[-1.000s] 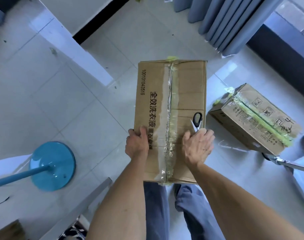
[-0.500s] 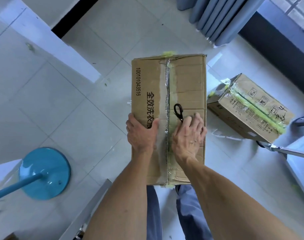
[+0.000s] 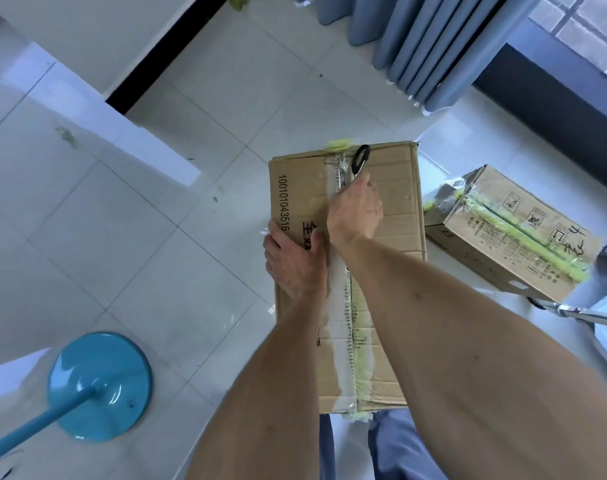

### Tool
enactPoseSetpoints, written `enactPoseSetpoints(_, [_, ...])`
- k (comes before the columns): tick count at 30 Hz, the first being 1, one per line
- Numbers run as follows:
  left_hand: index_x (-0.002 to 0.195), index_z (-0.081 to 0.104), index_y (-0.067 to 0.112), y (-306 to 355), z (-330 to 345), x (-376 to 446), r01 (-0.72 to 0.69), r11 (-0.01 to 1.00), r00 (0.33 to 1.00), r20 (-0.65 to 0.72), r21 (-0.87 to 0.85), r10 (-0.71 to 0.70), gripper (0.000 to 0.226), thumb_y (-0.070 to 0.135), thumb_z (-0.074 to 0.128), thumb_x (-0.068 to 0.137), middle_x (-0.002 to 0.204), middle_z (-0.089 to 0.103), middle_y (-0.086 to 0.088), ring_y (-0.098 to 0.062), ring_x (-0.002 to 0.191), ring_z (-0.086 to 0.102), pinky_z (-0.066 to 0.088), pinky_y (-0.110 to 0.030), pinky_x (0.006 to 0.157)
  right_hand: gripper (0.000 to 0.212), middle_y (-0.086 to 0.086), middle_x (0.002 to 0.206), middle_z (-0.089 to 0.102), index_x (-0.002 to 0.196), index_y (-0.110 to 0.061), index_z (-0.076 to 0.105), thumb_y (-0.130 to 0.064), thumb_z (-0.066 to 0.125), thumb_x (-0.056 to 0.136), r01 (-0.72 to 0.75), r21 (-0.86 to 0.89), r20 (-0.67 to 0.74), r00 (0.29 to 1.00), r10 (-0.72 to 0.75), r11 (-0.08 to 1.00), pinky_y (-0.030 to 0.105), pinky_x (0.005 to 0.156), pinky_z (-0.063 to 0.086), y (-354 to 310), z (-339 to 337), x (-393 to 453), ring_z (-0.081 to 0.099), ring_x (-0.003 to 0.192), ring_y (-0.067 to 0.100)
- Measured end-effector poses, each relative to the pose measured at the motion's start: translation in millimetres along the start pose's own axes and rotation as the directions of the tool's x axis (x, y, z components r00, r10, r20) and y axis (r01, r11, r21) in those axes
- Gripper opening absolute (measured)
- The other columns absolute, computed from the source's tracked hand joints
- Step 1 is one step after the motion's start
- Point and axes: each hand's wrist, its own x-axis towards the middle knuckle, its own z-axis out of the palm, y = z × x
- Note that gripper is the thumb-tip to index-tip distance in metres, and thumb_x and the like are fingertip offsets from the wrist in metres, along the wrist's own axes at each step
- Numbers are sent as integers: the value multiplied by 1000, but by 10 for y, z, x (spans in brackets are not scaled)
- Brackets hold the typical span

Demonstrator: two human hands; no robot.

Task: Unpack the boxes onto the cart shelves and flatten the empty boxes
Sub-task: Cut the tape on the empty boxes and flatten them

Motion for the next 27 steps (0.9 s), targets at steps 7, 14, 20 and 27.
enactPoseSetpoints(7, [153,14,24,-214,86,-25,-65,993,997,-27,98,68,84,70,41,88,136,45,-13,-31,119,47,39,-49,102,14,4,98,56,106,-12,57,-11,44,100,244,-91,25,970,-243,966,32,74,38,149,27,66,55,81,21])
enactPoseSetpoints(14, [152,15,18,-422,111,-320,217,969,976,-15,121,-217,91,78,32,85,134,47,-14,-34,118,50,45,-53,94,17,4,95,56,99,-10,61,-9,44,99,192,-54,8,981,-192,980,32,75,39,115,30,123,47,76,19])
enactPoseSetpoints(20, [149,18,15,-455,66,-341,175,967,981,45,185,-186,83,73,31,91,126,51,-12,-34,110,56,49,-50,80,18,4,90,50,84,-12,55,-7,45,98,163,-22,-19,986,-164,986,32,70,39,27,11,91,46,72,20])
enactPoseSetpoints(27, [143,25,11,-414,76,-307,190,964,975,76,184,-207,78,70,31,93,123,50,-15,-36,110,55,48,-51,80,15,14,98,64,99,-7,58,-5,45,91,171,-174,176,974,-140,970,40,74,44,390,3,-272,61,91,34])
